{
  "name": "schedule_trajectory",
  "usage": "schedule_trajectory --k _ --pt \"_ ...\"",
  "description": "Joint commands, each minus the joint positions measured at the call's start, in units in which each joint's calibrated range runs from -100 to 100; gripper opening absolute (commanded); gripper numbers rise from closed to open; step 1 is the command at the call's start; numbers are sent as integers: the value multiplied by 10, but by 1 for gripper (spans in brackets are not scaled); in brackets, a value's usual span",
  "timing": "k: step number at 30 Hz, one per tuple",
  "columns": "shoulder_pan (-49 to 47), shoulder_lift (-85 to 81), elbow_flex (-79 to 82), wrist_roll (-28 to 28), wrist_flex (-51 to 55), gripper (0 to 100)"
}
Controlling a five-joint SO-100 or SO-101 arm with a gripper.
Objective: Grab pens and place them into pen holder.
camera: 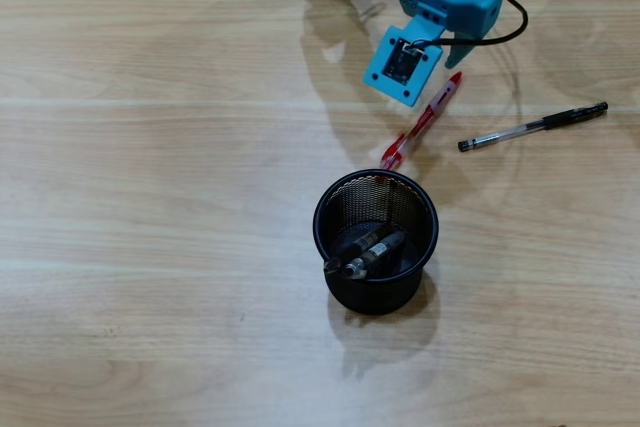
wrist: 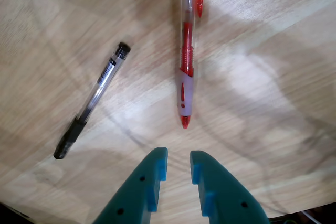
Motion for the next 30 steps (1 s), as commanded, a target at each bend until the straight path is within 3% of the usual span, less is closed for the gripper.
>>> schedule_trajectory --k 1,6,11,30 --pt "4 -1 -19 -6 -11 10" --pt "-2 38 -24 -7 -66 18" --pt "-5 67 -19 -7 -113 18" --pt "22 156 -16 -3 -115 18"
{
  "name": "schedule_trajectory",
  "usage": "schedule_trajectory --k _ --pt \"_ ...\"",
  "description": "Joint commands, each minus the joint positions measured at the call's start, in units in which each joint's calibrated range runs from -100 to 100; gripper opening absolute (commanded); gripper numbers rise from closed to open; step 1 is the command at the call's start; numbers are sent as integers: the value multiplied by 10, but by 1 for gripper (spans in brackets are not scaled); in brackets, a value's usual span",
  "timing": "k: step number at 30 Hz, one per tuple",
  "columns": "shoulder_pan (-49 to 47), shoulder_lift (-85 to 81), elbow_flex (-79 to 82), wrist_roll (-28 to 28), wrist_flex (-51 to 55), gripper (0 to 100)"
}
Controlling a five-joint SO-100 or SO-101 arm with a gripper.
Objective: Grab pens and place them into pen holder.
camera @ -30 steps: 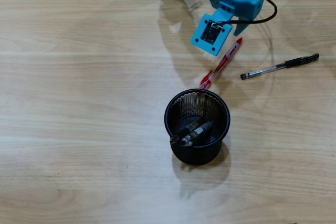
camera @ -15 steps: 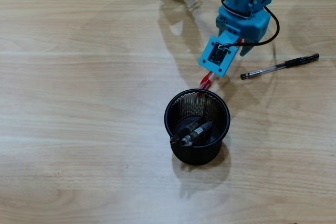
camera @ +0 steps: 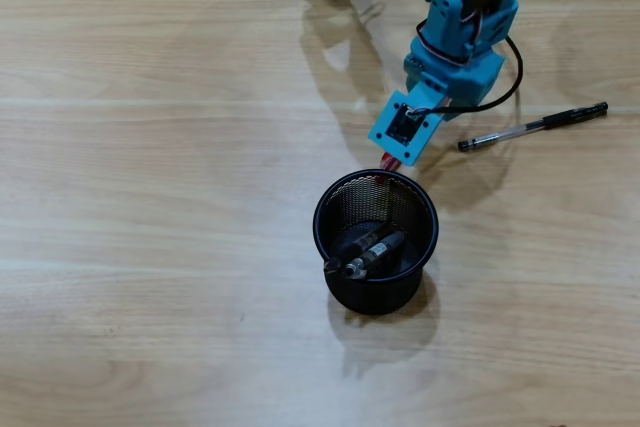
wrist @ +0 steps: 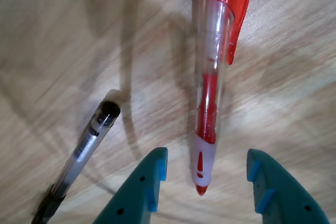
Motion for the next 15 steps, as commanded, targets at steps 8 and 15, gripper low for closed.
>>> schedule_trajectory --k 8,15 --pt "10 33 -15 1 -10 18" --pt "2 41 60 1 -123 18"
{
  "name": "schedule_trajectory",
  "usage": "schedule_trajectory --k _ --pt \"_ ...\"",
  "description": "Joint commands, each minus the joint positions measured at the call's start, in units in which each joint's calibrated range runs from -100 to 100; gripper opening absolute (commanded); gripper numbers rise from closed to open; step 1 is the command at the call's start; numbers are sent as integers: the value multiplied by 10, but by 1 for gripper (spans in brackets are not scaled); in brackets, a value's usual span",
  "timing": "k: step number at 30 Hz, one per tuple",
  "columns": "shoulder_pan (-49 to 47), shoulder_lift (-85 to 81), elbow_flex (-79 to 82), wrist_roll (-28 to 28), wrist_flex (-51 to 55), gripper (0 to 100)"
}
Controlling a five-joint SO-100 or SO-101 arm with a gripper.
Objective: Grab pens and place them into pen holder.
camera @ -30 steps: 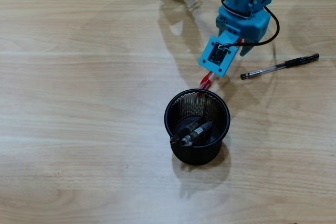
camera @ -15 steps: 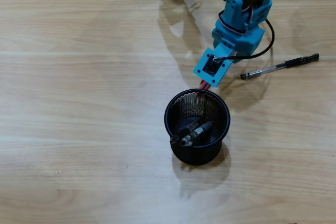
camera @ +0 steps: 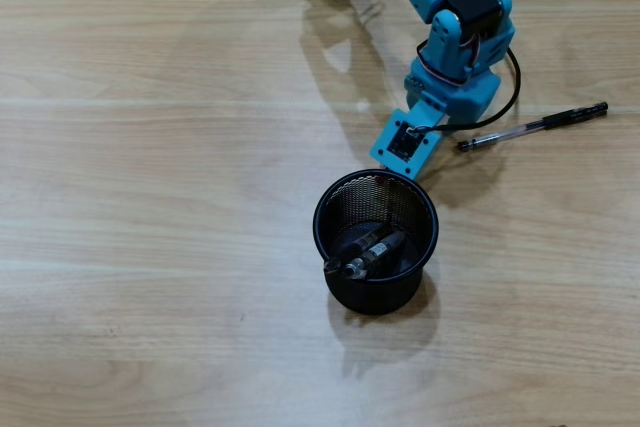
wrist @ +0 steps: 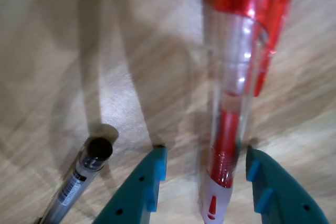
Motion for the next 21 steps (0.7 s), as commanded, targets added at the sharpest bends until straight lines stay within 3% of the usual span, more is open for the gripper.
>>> schedule_trajectory --k 1,21 --pt "-2 -5 47 1 -66 18" --pt "2 -7 81 1 -92 17"
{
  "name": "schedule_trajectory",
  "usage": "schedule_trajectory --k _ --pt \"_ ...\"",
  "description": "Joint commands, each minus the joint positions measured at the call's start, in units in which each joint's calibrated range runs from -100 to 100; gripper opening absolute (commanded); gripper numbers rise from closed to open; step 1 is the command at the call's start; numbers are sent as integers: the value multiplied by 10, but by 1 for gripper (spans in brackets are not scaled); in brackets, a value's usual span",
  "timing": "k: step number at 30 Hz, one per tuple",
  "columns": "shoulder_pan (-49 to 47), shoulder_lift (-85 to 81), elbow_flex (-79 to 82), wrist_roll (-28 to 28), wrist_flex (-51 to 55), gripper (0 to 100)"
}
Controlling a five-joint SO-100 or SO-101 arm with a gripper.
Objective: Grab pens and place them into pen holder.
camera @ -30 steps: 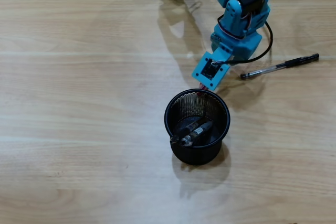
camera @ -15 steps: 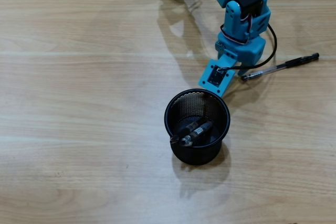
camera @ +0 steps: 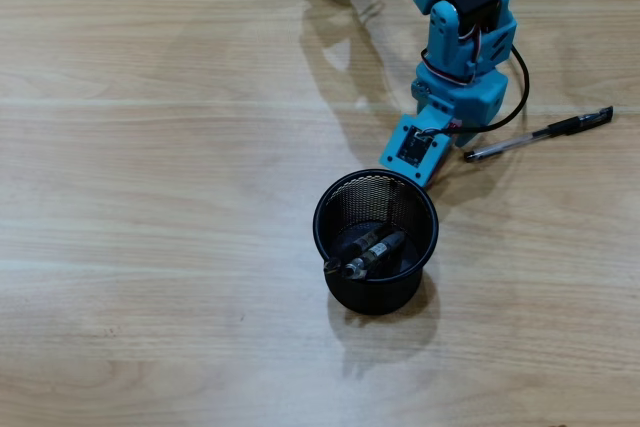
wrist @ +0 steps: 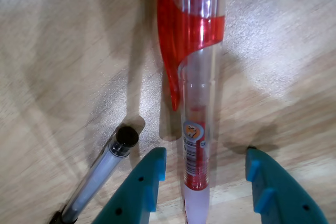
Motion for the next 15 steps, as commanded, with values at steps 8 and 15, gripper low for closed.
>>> schedule_trajectory --k 8,15 --pt "10 5 16 1 -9 2" --pt "36 -32 18 42 3 2"
